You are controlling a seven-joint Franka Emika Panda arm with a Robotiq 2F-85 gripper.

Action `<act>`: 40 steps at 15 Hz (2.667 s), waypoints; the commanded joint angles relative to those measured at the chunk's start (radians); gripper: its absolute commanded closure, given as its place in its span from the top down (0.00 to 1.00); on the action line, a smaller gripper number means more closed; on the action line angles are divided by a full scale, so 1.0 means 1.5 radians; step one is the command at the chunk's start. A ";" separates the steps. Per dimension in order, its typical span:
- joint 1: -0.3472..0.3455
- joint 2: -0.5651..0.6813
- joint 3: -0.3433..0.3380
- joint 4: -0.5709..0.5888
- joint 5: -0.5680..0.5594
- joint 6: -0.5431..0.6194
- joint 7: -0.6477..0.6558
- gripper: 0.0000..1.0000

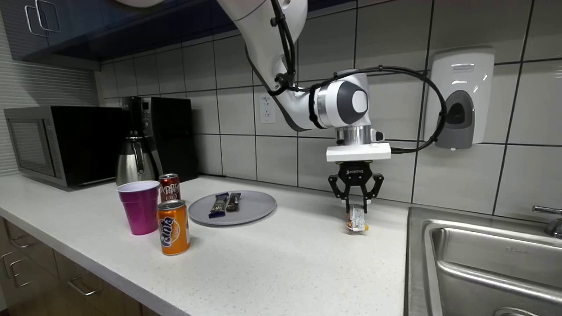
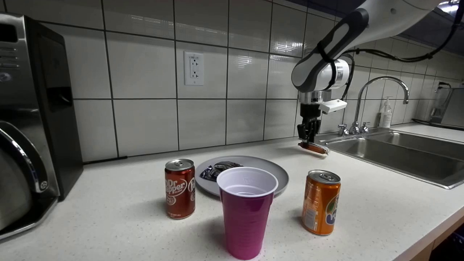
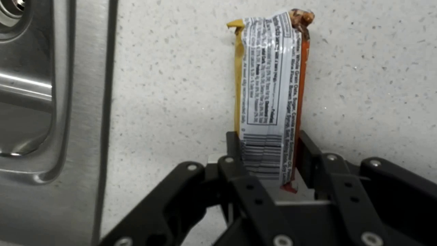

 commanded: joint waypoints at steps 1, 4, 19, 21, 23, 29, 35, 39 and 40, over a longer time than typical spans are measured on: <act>0.023 -0.024 0.005 -0.020 -0.023 0.001 0.044 0.18; 0.049 -0.023 0.007 -0.017 -0.031 -0.006 0.066 0.18; 0.169 -0.030 0.014 -0.014 -0.109 -0.012 0.144 0.18; 0.179 -0.031 0.017 -0.014 -0.114 -0.012 0.142 0.18; 0.188 -0.031 0.021 -0.010 -0.120 -0.015 0.141 0.18; 0.216 -0.029 0.030 -0.002 -0.132 -0.024 0.145 0.18; 0.242 -0.026 0.037 0.006 -0.138 -0.033 0.145 0.18; 0.248 -0.023 0.045 0.007 -0.136 -0.033 0.143 0.18; 0.249 -0.022 0.045 0.007 -0.136 -0.033 0.144 0.18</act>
